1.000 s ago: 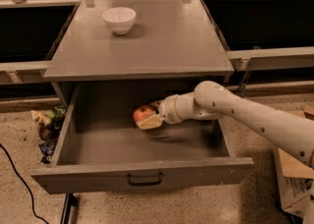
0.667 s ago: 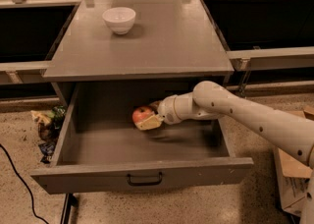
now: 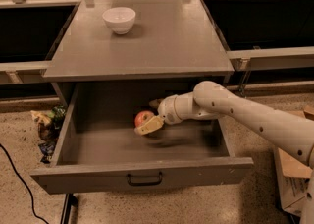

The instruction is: Place apple into top drawer

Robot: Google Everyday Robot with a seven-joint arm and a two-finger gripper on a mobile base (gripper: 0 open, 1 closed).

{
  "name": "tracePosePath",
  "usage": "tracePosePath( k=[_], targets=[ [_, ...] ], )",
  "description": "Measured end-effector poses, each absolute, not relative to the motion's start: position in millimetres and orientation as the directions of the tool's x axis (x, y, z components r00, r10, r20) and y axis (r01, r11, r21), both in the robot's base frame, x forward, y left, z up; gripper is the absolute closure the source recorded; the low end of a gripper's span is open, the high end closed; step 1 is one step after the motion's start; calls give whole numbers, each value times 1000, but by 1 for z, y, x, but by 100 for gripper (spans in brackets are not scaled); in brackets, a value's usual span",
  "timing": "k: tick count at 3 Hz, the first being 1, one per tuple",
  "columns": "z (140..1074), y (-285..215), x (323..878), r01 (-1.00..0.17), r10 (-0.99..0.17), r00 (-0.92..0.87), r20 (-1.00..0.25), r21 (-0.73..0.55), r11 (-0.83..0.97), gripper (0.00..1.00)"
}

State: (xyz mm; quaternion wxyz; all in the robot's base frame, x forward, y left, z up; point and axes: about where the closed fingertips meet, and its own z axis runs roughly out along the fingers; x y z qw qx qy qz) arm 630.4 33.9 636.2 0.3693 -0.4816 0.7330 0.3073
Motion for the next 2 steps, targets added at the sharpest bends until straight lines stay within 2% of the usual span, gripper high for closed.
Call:
tracePosePath(
  k=[2],
  targets=[
    [681, 28, 597, -953, -375, -168, -912, 53, 299, 0]
  ],
)
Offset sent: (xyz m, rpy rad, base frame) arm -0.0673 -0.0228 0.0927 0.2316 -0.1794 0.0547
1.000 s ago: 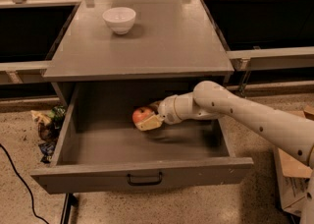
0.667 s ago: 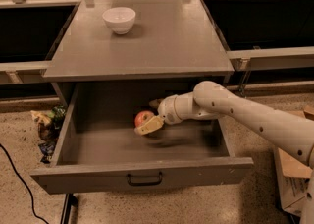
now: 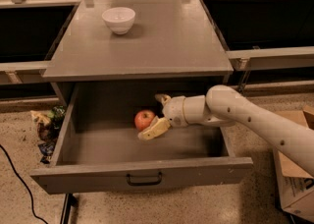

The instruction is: Place apple into top drawer

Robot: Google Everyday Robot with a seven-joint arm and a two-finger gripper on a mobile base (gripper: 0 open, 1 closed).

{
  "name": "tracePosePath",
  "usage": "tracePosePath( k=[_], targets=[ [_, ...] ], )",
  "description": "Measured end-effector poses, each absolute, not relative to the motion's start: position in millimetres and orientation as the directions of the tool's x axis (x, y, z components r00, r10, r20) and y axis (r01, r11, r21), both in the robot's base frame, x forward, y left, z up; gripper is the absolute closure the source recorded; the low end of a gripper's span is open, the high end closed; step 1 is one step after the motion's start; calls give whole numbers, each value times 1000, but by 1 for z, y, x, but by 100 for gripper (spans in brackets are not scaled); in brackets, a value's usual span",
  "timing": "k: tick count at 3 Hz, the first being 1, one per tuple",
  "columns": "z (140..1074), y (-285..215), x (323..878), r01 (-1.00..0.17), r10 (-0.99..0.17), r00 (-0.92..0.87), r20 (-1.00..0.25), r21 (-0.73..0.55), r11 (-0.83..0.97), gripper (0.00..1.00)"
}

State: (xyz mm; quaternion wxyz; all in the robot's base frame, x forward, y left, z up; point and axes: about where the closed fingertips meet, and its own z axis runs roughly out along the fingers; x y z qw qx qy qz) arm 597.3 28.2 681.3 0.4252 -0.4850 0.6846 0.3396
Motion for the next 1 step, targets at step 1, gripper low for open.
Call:
tracePosePath(
  k=[1],
  targets=[
    [719, 18, 569, -954, -351, -121, -929, 11, 300, 0]
  ],
)
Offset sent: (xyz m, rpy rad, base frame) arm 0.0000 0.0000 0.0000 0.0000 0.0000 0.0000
